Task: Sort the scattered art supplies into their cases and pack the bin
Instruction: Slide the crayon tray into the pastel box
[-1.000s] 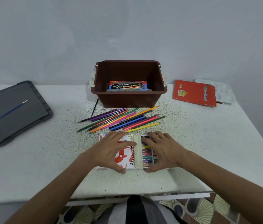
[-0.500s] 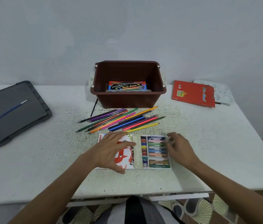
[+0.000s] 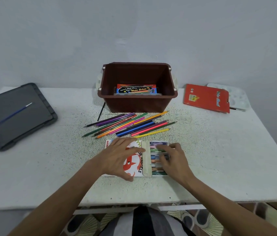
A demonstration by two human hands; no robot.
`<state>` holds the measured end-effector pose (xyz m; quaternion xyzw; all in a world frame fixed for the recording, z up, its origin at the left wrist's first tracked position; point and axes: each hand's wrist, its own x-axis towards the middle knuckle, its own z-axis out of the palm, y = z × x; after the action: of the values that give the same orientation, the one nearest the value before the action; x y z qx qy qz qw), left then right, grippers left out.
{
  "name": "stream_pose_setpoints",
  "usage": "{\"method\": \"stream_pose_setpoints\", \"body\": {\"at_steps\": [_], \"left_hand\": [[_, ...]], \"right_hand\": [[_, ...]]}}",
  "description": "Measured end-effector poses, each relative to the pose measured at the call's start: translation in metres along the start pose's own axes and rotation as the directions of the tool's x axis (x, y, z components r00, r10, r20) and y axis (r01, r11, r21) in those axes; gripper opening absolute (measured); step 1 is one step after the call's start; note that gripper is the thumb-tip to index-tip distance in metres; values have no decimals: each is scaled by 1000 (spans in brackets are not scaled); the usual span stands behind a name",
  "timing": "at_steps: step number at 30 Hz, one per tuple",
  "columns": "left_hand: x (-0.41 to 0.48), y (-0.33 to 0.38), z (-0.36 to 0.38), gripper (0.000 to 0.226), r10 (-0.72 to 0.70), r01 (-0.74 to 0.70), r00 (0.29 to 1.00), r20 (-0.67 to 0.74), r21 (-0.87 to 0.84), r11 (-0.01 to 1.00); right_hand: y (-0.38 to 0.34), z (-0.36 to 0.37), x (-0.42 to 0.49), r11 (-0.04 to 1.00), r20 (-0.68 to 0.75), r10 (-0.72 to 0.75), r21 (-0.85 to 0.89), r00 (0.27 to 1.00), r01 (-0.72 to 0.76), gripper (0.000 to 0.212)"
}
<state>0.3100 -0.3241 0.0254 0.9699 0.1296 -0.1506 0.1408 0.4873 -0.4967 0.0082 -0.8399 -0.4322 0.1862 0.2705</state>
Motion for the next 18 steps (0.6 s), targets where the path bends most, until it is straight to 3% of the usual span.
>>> {"method": "stream_pose_setpoints", "body": {"at_steps": [18], "left_hand": [[3, -2, 3, 100, 34, -34, 999, -26, -7, 999]], "right_hand": [[4, 10, -2, 998, 47, -31, -50, 998, 34, 41]]}}
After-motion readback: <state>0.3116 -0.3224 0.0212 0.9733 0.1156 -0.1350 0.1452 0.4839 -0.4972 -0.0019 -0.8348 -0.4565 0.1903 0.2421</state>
